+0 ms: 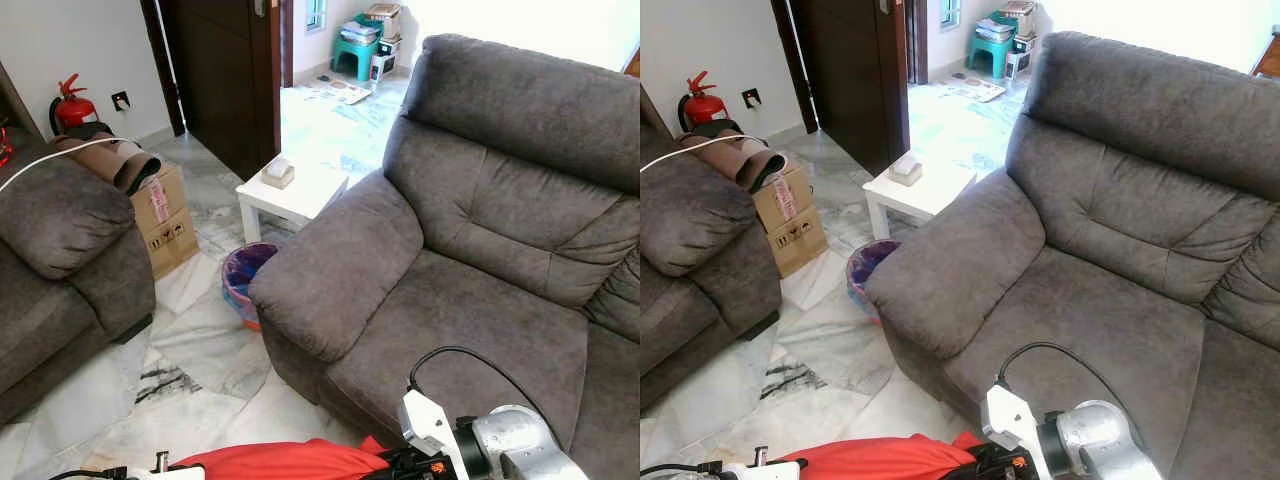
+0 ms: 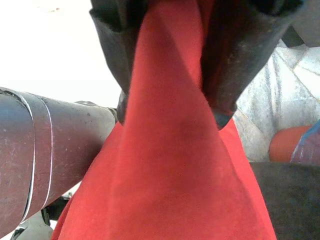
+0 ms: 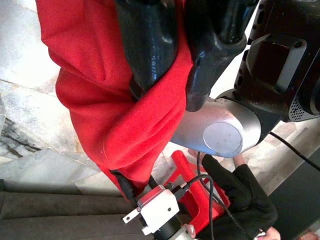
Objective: Move the pillow to the sofa from floor
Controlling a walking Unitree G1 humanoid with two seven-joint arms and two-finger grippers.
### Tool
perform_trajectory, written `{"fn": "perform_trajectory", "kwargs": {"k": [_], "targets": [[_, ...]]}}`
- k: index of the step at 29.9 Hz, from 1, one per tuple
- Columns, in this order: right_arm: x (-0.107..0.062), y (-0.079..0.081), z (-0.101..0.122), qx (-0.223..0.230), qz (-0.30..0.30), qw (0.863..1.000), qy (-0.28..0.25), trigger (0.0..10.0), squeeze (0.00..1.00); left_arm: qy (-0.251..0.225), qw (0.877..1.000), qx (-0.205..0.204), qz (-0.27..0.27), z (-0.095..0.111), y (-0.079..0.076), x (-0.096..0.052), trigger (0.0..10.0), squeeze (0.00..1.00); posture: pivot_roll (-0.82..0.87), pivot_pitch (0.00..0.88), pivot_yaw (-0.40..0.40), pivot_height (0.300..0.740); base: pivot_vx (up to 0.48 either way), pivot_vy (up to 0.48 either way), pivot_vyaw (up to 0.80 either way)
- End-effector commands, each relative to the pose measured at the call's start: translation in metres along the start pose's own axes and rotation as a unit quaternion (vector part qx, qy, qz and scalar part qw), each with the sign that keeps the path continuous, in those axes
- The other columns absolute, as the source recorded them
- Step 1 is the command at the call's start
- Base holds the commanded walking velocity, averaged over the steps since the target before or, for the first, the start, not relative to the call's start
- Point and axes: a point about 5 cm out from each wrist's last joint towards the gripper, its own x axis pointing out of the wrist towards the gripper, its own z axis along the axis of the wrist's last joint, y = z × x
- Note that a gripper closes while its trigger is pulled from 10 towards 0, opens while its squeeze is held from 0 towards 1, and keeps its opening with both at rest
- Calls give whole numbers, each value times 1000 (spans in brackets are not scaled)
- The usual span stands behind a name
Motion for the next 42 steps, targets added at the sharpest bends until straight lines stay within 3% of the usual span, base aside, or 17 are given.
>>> {"fn": "perform_trajectory", "kwargs": {"k": [1, 4, 13, 17, 20, 23, 24, 25, 26, 27, 29, 30, 31, 34, 38, 42], "targets": [[-2, -1, 14, -31, 5, 999, -36, 10000, 0, 20, 1000, -15, -8, -8, -7, -1, 0, 0, 75, 90, -34, 740, 0, 0, 0], [2, 2, 12, -32, 12, 999, -31, 10000, 0, 11, 1000, -15, -14, -5, -13, 0, 0, 0, 73, 86, -30, 740, 0, 0, 0], [4, 3, 6, -24, 7, 999, -26, 10000, 0, -10, 1000, -26, 14, 4, -5, 3, 0, 0, 67, 77, -25, 740, 0, 0, 0], [7, 0, -6, -13, -16, 1000, -8, 10000, 0, -39, 996, -43, 73, 19, 11, 7, 0, 0, 65, 74, -24, 740, 0, 0, 0], [4, -22, -11, -4, -147, 988, -50, 10000, 0, -90, 978, -82, 171, 38, 38, 6, 0, 0, 66, 72, -25, 740, 0, 0, 0], [-1, -40, -19, 27, -261, 961, -84, 10000, 0, -126, 941, -142, 279, 57, 63, 6, 0, 0, 67, 73, -24, 740, 0, 0, 0], [0, -42, -22, 46, -287, 952, -101, 10000, 0, -149, 919, -182, 317, 67, 71, 6, 2275, 0, 61, 79, -19, 740, 0, 0, 0], [0, -42, -22, 46, -287, 952, -101, 10000, 0, -149, 919, -182, 317, 67, 71, 6, 2275, 0, 61, 79, -19, 740, 0, 0, 0], [2, -42, -23, 53, -294, 948, -108, 10000, 0, -156, 910, -199, 329, 71, 74, 6, 2275, 0, 57, 80, -19, 740, 0, 0, 0], [5, -44, -23, 42, -325, 938, -113, 10000, 0, -172, 892, -234, 346, 76, 77, 5, 10000, 0, 50, 86, -21, 740, 0, 0, 0], [6, -49, -24, 59, -386, 909, -146, 10000, 0, -190, 862, -290, 371, 82, 82, 4, 10000, 0, 55, 90, -22, 740, 0, 0, 0], [6, -54, -25, 77, -436, 880, -172, 10000, 0, -193, 837, -335, 386, 82, 82, 4, 10000, 0, 57, 93, -20, 740, 0, 0, 0], [6, -54, -26, 83, -450, 870, -182, 10000, 0, -194, 829, -349, 391, 82, 81, 5, 10000, 0, 57, 94, -20, 740, 0, 0, 0], [6, -55, -25, 90, -466, 858, -197, 10000, 0, -194, 823, -359, 395, 82, 80, 4, 10000, 0, 56, 95, -18, 740, 0, 0, 0], [5, -59, -18, 97, -503, 828, -226, 10000, 0, -204, 807, -379, 403, 86, 78, 2, 10000, 0, 51, 102, -14, 740, 0, 0, 0], [6, -64, -14, 95, -513, 819, -238, 10000, 0, -208, 806, -371, 411, 89, 81, -2, 10000, 0, 54, 106, -17, 740, 0, 0, 0]]}}
